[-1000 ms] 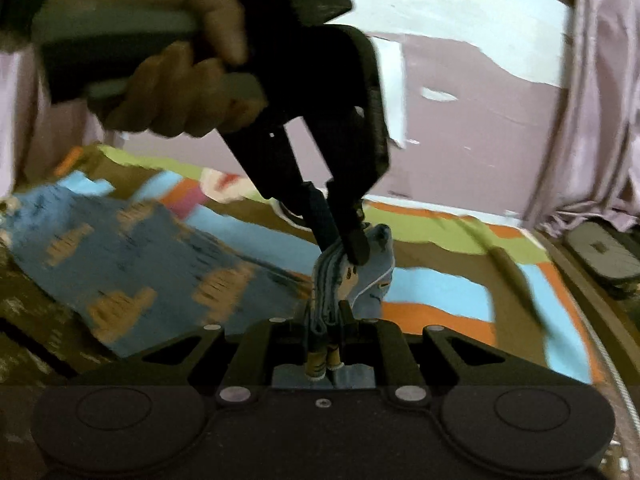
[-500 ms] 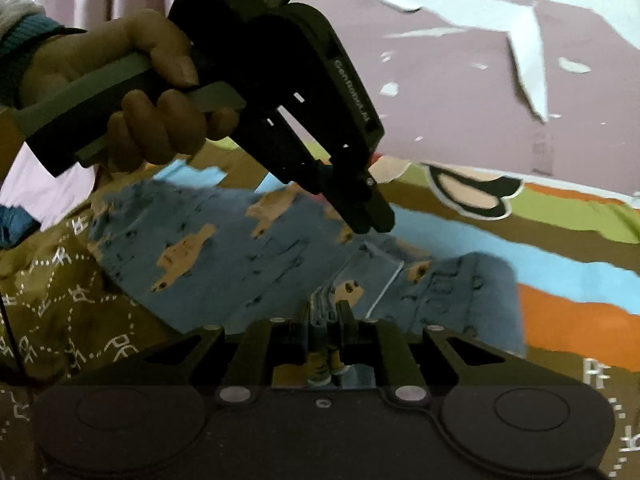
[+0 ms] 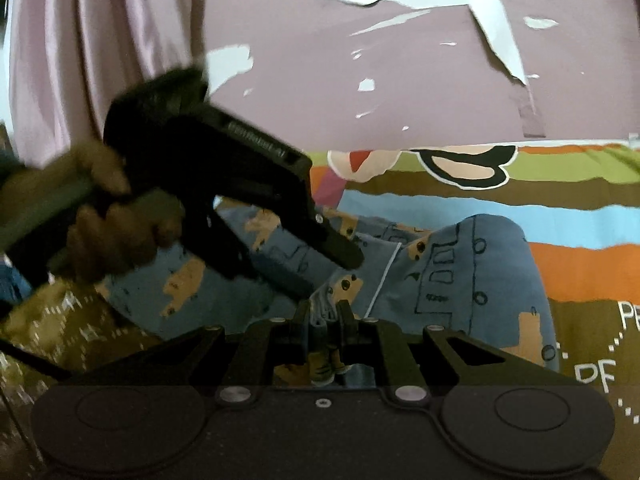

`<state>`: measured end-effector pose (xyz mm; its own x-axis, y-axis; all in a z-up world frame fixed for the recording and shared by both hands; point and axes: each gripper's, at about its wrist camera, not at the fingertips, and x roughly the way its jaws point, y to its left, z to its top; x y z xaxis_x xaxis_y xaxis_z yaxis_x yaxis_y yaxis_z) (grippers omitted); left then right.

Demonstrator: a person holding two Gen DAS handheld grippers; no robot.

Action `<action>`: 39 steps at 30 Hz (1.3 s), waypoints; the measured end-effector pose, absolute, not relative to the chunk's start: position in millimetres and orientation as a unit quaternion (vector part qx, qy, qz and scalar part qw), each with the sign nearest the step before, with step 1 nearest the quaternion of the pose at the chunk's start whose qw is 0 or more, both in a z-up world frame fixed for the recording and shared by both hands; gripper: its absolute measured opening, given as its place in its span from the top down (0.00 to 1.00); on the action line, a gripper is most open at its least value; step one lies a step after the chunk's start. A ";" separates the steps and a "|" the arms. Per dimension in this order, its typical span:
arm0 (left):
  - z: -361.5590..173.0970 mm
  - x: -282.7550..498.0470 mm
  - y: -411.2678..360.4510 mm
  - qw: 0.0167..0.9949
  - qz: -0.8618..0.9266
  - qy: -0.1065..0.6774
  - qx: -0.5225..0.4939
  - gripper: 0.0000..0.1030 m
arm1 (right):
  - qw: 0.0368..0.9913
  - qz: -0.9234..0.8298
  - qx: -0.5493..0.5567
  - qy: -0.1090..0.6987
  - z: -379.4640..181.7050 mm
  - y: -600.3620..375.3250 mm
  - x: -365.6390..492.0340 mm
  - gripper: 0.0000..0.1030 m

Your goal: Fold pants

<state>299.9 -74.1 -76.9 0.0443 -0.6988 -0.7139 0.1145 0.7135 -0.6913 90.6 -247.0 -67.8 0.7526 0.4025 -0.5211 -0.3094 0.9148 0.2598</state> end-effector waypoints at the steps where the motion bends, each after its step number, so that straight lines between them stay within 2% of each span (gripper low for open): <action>1: -77.8 299.6 -75.8 0.683 -0.298 0.622 -0.239 0.36 | 0.932 0.192 0.085 0.294 -66.7 -249.0 90.3 0.86; 4: -81.2 299.3 -78.8 0.680 -0.295 0.619 -0.258 0.36 | 0.931 0.193 0.090 0.296 -65.7 -251.9 91.0 0.86; 5: -81.7 299.1 -79.9 0.679 -0.292 0.619 -0.264 0.39 | 0.931 0.193 0.089 0.297 -65.6 -251.3 90.6 0.86; 8: -80.8 298.4 -83.0 0.685 -0.280 0.619 -0.264 0.65 | 0.930 0.195 0.085 0.300 -66.2 -249.8 90.3 0.86; 9: -78.9 297.7 -84.7 0.691 -0.274 0.617 -0.259 0.79 | 0.930 0.195 0.083 0.301 -66.4 -248.8 90.1 0.86; 10: -77.0 297.0 -86.2 0.697 -0.270 0.614 -0.254 0.84 | 0.930 0.195 0.081 0.300 -66.4 -247.9 90.3 0.86; 12: -71.2 295.2 -86.5 0.708 -0.269 0.606 -0.242 0.88 | 0.931 0.196 0.077 0.297 -66.0 -246.1 90.0 0.86; 23: -36.5 293.4 -54.6 0.745 -0.292 0.569 -0.189 0.90 | 0.933 0.219 0.065 0.279 -52.8 -213.8 95.8 0.86; 39: -34.6 303.7 25.1 0.767 -0.249 0.567 -0.167 0.90 | 0.902 0.295 0.044 0.312 -61.1 -139.6 122.7 0.86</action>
